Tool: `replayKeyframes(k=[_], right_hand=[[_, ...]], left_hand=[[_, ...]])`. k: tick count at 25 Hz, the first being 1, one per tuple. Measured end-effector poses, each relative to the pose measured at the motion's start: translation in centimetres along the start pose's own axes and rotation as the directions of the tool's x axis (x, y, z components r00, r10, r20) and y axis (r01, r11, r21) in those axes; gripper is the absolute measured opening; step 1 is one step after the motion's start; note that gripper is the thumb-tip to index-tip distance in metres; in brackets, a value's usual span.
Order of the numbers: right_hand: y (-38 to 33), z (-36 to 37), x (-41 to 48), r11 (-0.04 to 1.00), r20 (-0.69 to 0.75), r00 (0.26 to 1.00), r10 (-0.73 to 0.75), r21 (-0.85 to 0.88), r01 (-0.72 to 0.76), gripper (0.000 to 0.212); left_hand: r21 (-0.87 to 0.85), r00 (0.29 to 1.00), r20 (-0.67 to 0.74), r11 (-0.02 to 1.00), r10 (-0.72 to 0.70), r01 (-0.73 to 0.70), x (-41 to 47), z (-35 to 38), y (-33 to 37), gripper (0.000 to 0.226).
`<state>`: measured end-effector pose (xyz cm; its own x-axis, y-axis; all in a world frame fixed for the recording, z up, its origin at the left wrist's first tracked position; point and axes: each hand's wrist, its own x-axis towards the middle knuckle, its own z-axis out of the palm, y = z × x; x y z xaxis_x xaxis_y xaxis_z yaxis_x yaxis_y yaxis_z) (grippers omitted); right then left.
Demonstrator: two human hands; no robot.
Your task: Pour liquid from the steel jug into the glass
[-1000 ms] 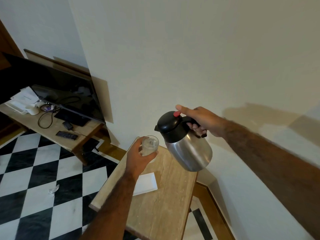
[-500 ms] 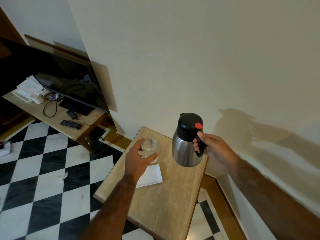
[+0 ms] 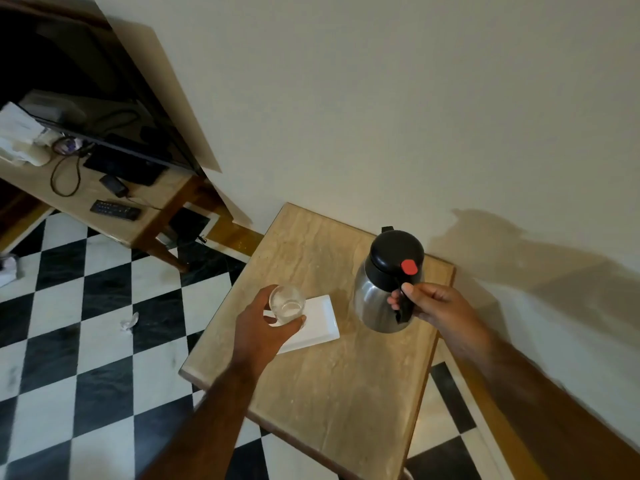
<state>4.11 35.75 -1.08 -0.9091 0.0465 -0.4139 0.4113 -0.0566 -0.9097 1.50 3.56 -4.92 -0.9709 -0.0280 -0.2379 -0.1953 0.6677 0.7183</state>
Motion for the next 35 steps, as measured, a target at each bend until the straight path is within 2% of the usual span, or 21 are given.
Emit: replayKeyframes(k=[3, 6, 7, 10, 16, 32, 35], right_hand=[[3.8, -0.1, 2.2, 0.999, -0.024, 1.000, -0.001, 0.032, 0.002, 0.040], [6.4, 0.0, 3.6, 0.998, -0.021, 0.999, -0.035, 0.049, 0.036, 0.054], [6.9, 0.1, 4.0, 0.998, -0.016, 0.999, -0.041, 0.049, 0.041, 0.053], [8.5, 0.4, 5.0, 0.998, -0.003, 0.999, -0.053, 0.039, 0.053, 0.033], [10.5, 1.3, 5.7, 0.998, -0.003, 0.999, -0.052, 0.033, 0.052, 0.026], [14.1, 0.6, 5.4, 0.997, 0.075, 0.995, 0.073, 0.020, -0.075, 0.034], [12.6, -0.4, 5.6, 0.978, 0.028, 0.983, 0.181, -0.106, -0.177, 0.010]], left_hand=[[0.052, 1.000, 0.028, 0.999, -0.007, 0.006, 1.9, 3.2, -4.2, 0.084], [0.074, 0.998, 0.031, 0.996, -0.048, 0.045, 2.7, 5.0, -6.3, 0.071], [0.077, 0.998, 0.029, 0.995, -0.059, 0.057, 2.9, 5.4, -6.8, 0.067], [0.079, 0.997, 0.010, 0.994, -0.078, 0.077, 3.3, 6.7, -8.5, 0.065], [0.087, 0.994, -0.020, 0.990, -0.108, 0.109, 4.3, 8.3, -10.5, 0.066], [0.058, 0.986, -0.056, 0.985, -0.156, 0.160, 4.9, 10.4, -10.9, 0.064], [0.109, 0.987, -0.016, 0.981, -0.162, 0.162, 4.9, 10.2, -10.9, 0.076]])
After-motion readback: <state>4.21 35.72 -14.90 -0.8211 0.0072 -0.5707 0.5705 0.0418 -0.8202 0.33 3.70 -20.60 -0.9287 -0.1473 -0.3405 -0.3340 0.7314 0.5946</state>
